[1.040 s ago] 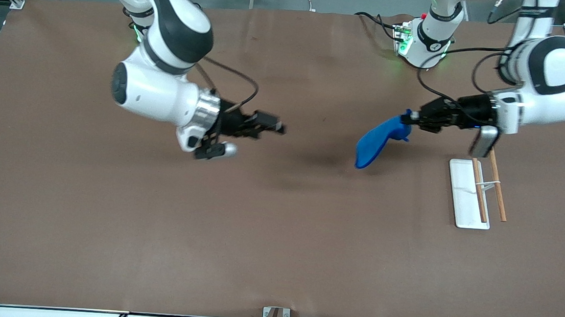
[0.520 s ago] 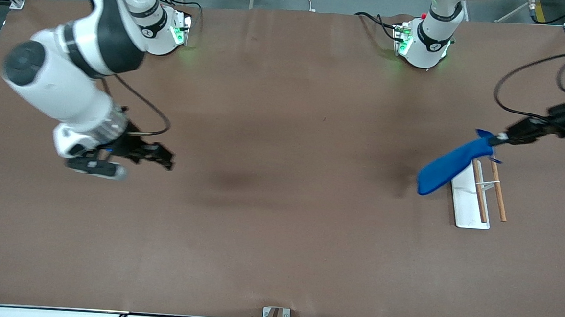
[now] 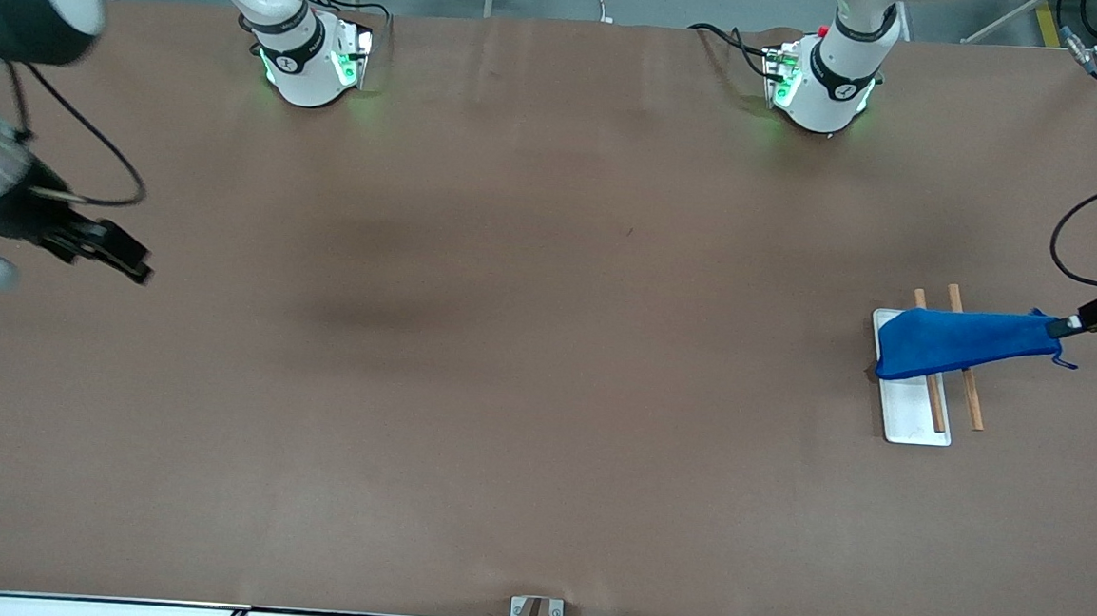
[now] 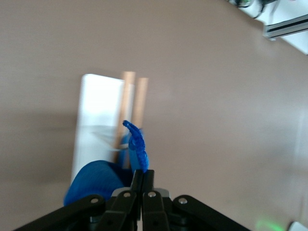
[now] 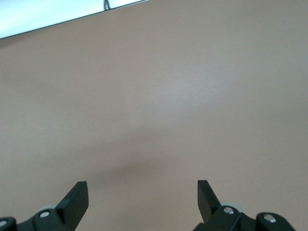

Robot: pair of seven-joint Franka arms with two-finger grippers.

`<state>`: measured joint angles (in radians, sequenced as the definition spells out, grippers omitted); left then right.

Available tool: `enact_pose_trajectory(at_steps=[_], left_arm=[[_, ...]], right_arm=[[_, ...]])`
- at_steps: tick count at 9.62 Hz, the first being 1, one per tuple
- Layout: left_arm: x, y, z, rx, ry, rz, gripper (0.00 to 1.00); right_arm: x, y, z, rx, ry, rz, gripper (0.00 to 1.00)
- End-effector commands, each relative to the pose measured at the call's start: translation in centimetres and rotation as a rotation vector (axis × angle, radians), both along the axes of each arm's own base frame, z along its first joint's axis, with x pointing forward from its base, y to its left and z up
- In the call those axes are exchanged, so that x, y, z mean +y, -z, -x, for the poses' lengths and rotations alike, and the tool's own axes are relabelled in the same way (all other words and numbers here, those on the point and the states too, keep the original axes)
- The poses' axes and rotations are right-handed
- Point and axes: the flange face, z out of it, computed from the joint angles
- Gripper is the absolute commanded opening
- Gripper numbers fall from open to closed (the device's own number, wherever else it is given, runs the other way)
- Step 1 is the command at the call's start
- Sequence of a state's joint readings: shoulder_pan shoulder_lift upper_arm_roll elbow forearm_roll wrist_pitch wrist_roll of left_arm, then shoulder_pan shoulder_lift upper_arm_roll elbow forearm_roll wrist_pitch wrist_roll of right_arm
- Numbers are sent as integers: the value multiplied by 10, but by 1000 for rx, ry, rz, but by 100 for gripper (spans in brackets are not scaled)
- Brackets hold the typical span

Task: Right arm passes towel to left arm to hang
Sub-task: 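Lower the towel over the wooden dowels with the left gripper, then open the left gripper and withdraw it from the draped towel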

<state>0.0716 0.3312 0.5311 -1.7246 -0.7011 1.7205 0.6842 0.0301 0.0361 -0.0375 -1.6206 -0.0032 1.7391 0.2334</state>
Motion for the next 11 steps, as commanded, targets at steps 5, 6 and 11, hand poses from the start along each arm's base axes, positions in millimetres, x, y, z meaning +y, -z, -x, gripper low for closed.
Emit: enact_pose_trajectory(at_steps=[5, 6, 11], left_arm=[[48, 38, -11, 33, -32, -110, 100], [47, 34, -11, 29, -30, -111, 100], [-49, -54, -27, 66, 121, -344, 100]], right_arm=[[-34, -78, 41, 67, -30, -2, 100], [-36, -80, 41, 59, -32, 7, 100], [-42, -77, 33, 22, -48, 6, 100]])
